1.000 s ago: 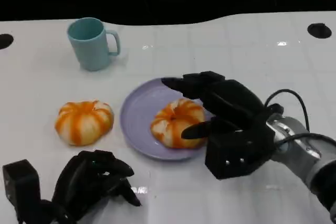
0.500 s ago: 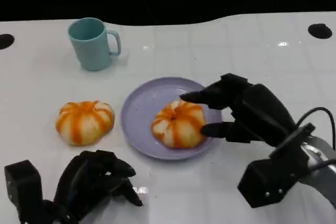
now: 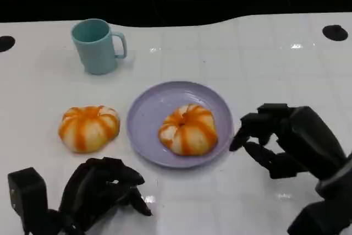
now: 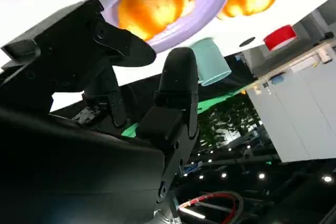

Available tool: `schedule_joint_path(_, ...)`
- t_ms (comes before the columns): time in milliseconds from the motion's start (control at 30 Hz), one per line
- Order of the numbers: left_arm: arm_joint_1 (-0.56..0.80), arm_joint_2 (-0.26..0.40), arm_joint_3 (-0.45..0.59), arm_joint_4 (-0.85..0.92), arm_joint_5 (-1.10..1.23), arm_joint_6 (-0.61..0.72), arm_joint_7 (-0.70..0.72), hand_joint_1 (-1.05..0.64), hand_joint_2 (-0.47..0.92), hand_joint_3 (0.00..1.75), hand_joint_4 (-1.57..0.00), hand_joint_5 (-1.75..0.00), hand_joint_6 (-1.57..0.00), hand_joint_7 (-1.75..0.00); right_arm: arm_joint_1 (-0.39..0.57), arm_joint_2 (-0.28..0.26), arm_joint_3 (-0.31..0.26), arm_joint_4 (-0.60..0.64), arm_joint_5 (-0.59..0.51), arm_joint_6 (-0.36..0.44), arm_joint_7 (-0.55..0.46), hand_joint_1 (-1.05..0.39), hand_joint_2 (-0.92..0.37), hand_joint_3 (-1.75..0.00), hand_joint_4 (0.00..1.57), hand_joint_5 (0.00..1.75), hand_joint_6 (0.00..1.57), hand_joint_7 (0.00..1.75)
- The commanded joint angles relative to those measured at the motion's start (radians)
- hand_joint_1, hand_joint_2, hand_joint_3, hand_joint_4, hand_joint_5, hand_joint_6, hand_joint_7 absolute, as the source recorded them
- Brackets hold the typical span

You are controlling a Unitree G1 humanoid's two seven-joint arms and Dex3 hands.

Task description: Grasp the bread from the table and place it into the plate.

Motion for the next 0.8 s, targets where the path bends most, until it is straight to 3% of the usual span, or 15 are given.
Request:
schedule_joint_path(33, -0.005, 0.011, 0.001, -0.009, 0.005, 0.006, 0.013, -1.05, 0.71, 0.00, -1.57, -0.61, -1.57, -0.22, 0.079, -0.056, -0.041, -0.078, 0.011, 0.008, 0.028, -0.09, -0.41, -1.28, 0.94, 1.67, 0.94, 1.22)
schedule_joint_path(200, -0.007, 0.013, 0.000, -0.010, 0.002, 0.009, 0.010, -1.05, 0.71, 0.00, -1.57, -0.60, -1.57, -0.22, 0.168, -0.065, -0.065, -0.131, 0.023, 0.006, 0.043, -0.10, -0.31, -1.40, 0.91, 1.74, 0.85, 1.44)
schedule_joint_path(367, -0.010, 0.014, 0.001, -0.006, 0.000, 0.011, 0.007, -1.05, 0.71, 0.00, -1.57, -0.59, -1.57, -0.21, 0.232, -0.050, -0.082, -0.170, 0.004, 0.034, 0.026, -0.13, -0.35, -1.34, 0.92, 1.75, 0.75, 1.59)
schedule_joint_path(800, -0.012, 0.023, 0.005, -0.001, -0.004, 0.009, -0.006, -1.05, 0.71, 0.00, -1.57, -0.59, -1.57, -0.20, 0.222, -0.011, -0.068, -0.075, -0.067, 0.029, -0.098, -0.10, -0.36, -1.31, 0.89, 1.75, 0.69, 1.69)
